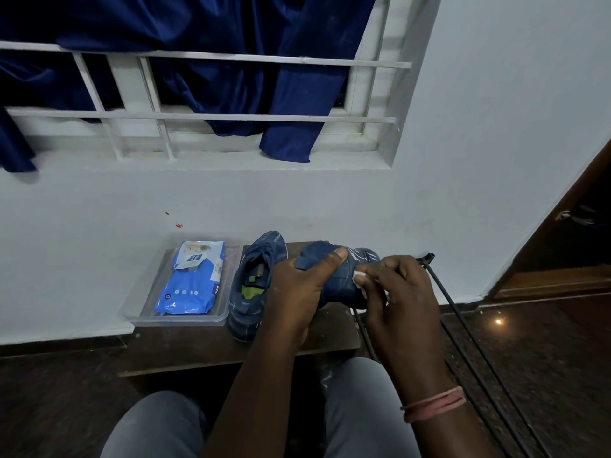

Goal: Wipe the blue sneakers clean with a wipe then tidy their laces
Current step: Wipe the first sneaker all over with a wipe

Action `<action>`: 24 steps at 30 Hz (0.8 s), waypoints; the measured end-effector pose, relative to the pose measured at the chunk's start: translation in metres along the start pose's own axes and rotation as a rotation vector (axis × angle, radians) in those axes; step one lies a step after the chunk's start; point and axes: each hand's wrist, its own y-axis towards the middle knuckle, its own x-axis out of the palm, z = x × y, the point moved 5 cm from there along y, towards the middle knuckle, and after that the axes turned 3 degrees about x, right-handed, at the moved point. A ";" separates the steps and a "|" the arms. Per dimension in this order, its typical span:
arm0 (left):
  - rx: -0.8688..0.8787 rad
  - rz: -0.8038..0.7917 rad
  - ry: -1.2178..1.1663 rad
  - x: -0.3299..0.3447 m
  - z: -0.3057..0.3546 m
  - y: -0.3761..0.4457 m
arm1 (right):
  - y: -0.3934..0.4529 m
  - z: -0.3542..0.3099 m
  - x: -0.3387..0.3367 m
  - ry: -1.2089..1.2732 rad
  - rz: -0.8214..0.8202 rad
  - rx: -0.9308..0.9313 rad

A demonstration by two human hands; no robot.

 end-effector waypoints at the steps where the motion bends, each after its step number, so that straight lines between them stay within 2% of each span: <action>1: -0.003 -0.011 0.017 0.000 0.000 0.000 | 0.002 -0.002 0.003 0.000 0.007 0.020; 4: 0.008 0.001 0.009 -0.004 -0.001 0.002 | 0.006 -0.009 0.009 0.008 -0.019 0.019; 10: 0.044 0.028 -0.015 -0.005 0.003 0.006 | -0.005 -0.014 0.008 0.001 -0.160 -0.158; 17: 0.039 0.043 -0.040 -0.004 0.005 0.003 | 0.000 -0.006 0.006 -0.060 0.016 -0.056; 22: 0.039 0.034 -0.074 -0.010 0.011 0.000 | -0.005 -0.014 0.007 0.019 -0.092 -0.191; 24: 0.019 0.024 -0.055 -0.011 0.008 -0.003 | -0.003 -0.006 0.000 0.035 -0.101 -0.164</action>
